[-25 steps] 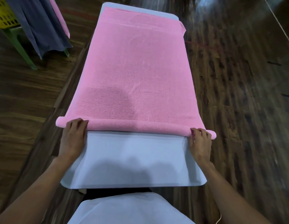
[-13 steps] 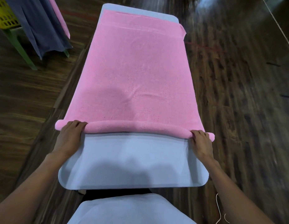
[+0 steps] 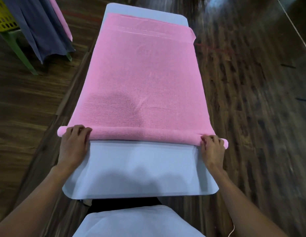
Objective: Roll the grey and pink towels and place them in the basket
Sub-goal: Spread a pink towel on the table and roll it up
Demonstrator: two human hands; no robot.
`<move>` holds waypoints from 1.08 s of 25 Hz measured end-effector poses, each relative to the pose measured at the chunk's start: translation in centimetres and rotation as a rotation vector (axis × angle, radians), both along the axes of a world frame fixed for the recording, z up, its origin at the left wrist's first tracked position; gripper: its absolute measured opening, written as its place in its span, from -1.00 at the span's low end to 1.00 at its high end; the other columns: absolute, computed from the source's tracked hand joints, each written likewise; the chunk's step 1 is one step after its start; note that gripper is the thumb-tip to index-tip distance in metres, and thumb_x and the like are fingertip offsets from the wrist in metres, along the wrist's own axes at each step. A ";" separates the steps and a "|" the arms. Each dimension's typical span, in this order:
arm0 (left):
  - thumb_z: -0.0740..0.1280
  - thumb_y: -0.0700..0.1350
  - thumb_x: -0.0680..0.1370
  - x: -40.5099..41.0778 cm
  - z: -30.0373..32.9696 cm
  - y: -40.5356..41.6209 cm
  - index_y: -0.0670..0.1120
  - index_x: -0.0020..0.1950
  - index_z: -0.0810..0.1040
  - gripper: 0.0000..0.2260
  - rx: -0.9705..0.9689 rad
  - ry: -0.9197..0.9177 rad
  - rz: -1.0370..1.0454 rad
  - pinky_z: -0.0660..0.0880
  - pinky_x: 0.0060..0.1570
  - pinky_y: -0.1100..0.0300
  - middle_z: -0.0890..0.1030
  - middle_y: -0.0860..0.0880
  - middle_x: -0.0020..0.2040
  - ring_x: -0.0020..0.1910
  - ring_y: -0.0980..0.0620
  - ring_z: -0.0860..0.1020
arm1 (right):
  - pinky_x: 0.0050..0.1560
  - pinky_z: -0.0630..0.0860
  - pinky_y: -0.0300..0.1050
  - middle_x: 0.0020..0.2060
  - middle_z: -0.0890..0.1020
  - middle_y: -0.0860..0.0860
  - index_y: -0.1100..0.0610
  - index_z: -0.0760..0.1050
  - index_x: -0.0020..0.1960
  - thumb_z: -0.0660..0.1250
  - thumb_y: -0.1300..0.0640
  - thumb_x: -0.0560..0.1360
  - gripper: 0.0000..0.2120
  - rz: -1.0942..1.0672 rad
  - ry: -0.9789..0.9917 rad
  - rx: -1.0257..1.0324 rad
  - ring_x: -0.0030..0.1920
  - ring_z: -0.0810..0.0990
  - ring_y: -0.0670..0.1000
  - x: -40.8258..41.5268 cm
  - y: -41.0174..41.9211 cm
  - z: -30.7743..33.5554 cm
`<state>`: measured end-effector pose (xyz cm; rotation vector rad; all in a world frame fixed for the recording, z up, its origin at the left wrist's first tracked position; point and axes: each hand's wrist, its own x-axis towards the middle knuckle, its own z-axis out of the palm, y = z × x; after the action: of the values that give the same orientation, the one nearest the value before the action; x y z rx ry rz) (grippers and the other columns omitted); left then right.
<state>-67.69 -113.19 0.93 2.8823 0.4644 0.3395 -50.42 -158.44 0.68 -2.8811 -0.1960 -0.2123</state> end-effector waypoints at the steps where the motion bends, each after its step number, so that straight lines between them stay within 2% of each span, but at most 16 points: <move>1: 0.38 -0.32 0.45 -0.4 -0.4 -0.3 -0.25 0.18 0.54 -0.70 0.000 0.022 -0.019 0.43 0.03 -0.24 0.52 -0.28 0.13 0.08 -0.33 0.45 | 0.10 0.50 0.16 0.11 0.61 0.16 0.19 0.59 0.15 0.40 0.24 0.49 -0.77 0.050 0.001 0.004 0.10 0.51 0.22 -0.6 -0.3 -0.5; 4: 0.36 -0.34 0.45 0.9 -0.9 0.5 -0.25 0.29 0.47 -0.60 -0.065 0.086 -0.060 0.40 0.21 -0.23 0.49 -0.28 0.22 0.18 -0.31 0.43 | 0.24 0.45 0.14 0.17 0.58 0.16 0.23 0.53 0.22 0.43 0.28 0.44 -0.65 0.126 0.094 0.041 0.17 0.49 0.20 0.4 -0.8 -1.3; 9: 0.32 -0.42 0.42 2.5 0.0 1.5 -0.26 0.21 0.54 -0.64 -0.152 0.122 -0.082 0.44 0.11 -0.20 0.57 -0.26 0.11 0.08 -0.31 0.48 | 0.12 0.46 0.16 0.08 0.62 0.18 0.24 0.55 0.15 0.33 0.32 0.49 -0.76 0.141 0.209 0.014 0.09 0.49 0.23 2.4 -0.9 -0.6; 12: 0.34 -0.45 0.39 0.8 -0.4 2.4 -0.24 0.18 0.58 -0.62 -0.183 0.201 -0.159 0.46 0.04 -0.15 0.60 -0.24 0.04 0.00 -0.28 0.53 | 0.11 0.44 0.12 0.08 0.61 0.16 0.22 0.54 0.20 0.29 0.27 0.53 -0.76 0.226 0.292 -0.033 0.08 0.49 0.22 1.8 -2.7 -0.6; 14: 0.35 -0.45 0.39 0.3 -0.5 3.1 -0.22 0.18 0.60 -0.62 -0.263 0.273 -0.202 0.45 0.06 -0.09 0.62 -0.23 0.04 0.01 -0.28 0.56 | 0.15 0.42 0.08 0.12 0.61 0.13 0.18 0.52 0.26 0.28 0.27 0.55 -0.71 0.295 0.384 -0.025 0.11 0.52 0.20 2.1 -3.8 -0.1; 16: 0.35 -0.40 0.44 1.2 -0.3 4.0 -0.20 0.21 0.59 -0.65 -0.383 0.366 -0.135 0.42 0.14 0.00 0.62 -0.17 0.13 0.11 -0.21 0.56 | 0.18 0.44 -0.01 0.14 0.60 0.12 0.19 0.51 0.26 0.30 0.32 0.53 -0.69 0.265 0.435 0.099 0.11 0.55 0.13 2.9 -3.7 0.2; 17: 0.37 -0.37 0.46 2.0 -0.2 4.4 -0.17 0.21 0.59 -0.67 -0.443 0.382 -0.078 0.42 0.15 0.05 0.61 -0.13 0.15 0.12 -0.16 0.56 | 0.14 0.46 -0.07 0.13 0.59 0.14 0.22 0.53 0.22 0.33 0.35 0.51 -0.72 0.186 0.425 0.198 0.08 0.56 0.11 3.5 -3.3 0.3; 19: 0.41 -0.35 0.44 3.3 0.4 4.5 -0.11 0.08 0.63 -0.74 -0.497 0.273 0.002 0.42 0.05 0.10 0.63 -0.13 0.07 0.05 -0.14 0.57 | 0.01 0.52 -0.08 0.06 0.57 0.21 0.22 0.58 0.06 0.41 0.37 0.46 -0.80 -0.005 0.346 0.364 -0.05 0.58 0.09 4.0 -2.3 0.4; 20: 0.43 -0.34 0.43 3.5 0.7 4.2 -0.09 0.00 0.65 -0.78 -0.420 0.176 0.015 0.43 -0.03 0.08 0.62 -0.13 0.00 -0.02 -0.16 0.56 | 0.00 0.54 -0.05 0.03 0.57 0.21 0.19 0.61 0.00 0.43 0.35 0.45 -0.85 -0.066 0.275 0.351 -0.08 0.58 0.11 3.9 -1.8 0.2; 22: 0.43 -0.27 0.45 2.8 0.9 2.7 -0.06 -0.07 0.67 -0.86 -0.180 0.047 0.026 0.44 -0.13 -0.02 0.58 -0.13 -0.06 -0.08 -0.21 0.50 | 0.02 0.50 0.05 0.01 0.60 0.17 0.15 0.63 0.00 0.39 0.28 0.49 -0.88 -0.061 0.101 0.104 -0.03 0.55 0.19 2.3 -1.0 -0.3; 24: 0.36 -0.24 0.50 1.0 0.2 0.7 -0.12 0.06 0.63 -0.84 -0.074 -0.017 0.007 0.44 -0.07 -0.14 0.55 -0.17 0.04 0.00 -0.25 0.46 | 0.05 0.46 0.12 0.06 0.62 0.15 0.16 0.61 0.10 0.39 0.22 0.49 -0.81 0.024 -0.022 -0.038 0.04 0.53 0.24 0.1 -0.6 -0.8; 27: 0.37 -0.32 0.47 -0.4 -0.8 -0.6 -0.23 0.30 0.49 -0.61 -0.076 0.028 -0.055 0.40 0.19 -0.21 0.48 -0.25 0.25 0.22 -0.29 0.40 | 0.12 0.48 0.17 0.13 0.60 0.18 0.23 0.54 0.21 0.46 0.25 0.42 -0.63 0.119 -0.050 -0.028 0.11 0.52 0.25 -1.2 -0.7 -1.1</move>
<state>-68.07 -113.78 0.10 2.8228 0.3931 0.2676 -51.62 -159.16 -0.39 -2.8815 -0.3812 -0.2620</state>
